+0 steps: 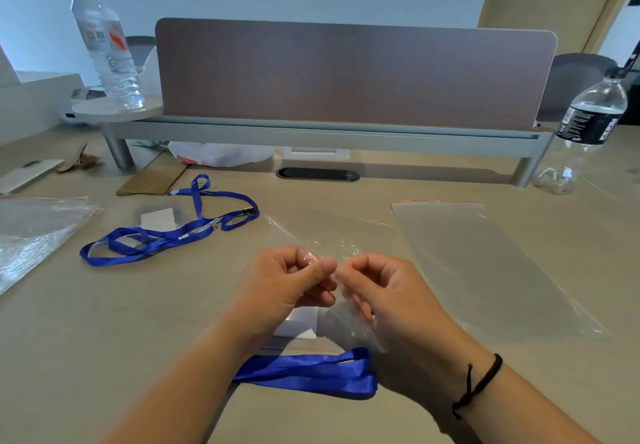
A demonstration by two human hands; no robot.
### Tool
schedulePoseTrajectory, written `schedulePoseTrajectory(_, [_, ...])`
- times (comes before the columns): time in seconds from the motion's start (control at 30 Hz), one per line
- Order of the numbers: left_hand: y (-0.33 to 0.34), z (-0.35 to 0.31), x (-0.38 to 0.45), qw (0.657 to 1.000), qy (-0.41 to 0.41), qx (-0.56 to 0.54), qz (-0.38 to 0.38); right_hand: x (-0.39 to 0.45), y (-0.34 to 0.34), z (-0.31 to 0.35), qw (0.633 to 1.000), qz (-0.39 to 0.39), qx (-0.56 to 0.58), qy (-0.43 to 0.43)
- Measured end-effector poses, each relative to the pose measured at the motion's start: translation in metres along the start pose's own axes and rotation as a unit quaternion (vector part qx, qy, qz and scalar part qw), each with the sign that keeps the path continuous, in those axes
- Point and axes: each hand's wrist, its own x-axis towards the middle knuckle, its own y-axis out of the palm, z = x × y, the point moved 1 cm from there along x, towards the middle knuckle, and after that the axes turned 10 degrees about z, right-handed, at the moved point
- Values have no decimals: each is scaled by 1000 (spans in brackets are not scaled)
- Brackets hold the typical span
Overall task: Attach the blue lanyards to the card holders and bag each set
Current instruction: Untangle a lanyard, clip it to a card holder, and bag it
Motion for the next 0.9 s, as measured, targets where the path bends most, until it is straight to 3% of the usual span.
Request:
schedulePoseTrajectory(0.1, [0, 1, 0, 1000, -3, -1, 6, 1, 0, 1, 983, -23, -168, -75])
schedulePoseTrajectory(0.17, [1, 1, 0, 1000, -7, -4, 9, 2, -2, 1, 977, -35, -198, -75])
schedulePoseTrajectory(0.3, [2, 0, 0, 1000, -4, -6, 16, 0, -3, -1, 988, -36, -141, -47])
schedulePoseTrajectory(0.47, [-1, -2, -1, 999, 5, -29, 39, -2, 0, 1, 995, -13, 91, 28])
schedulePoseTrajectory(0.57, [0, -3, -3, 998, 3, -28, 53, 0, -2, 0, 995, -9, 101, 26])
schedulePoseTrajectory(0.7, [0, -5, -3, 999, -13, -29, 36, 5, -7, -1, 998, -27, -52, -1])
schedulePoseTrajectory(0.8, [2, -7, -3, 998, -26, -52, 23, 6, -7, -5, 994, -55, -87, -31])
schedulePoseTrajectory(0.9, [4, -5, -3, 998, -31, -47, 29, 1, -5, -5, 965, -29, -233, -116])
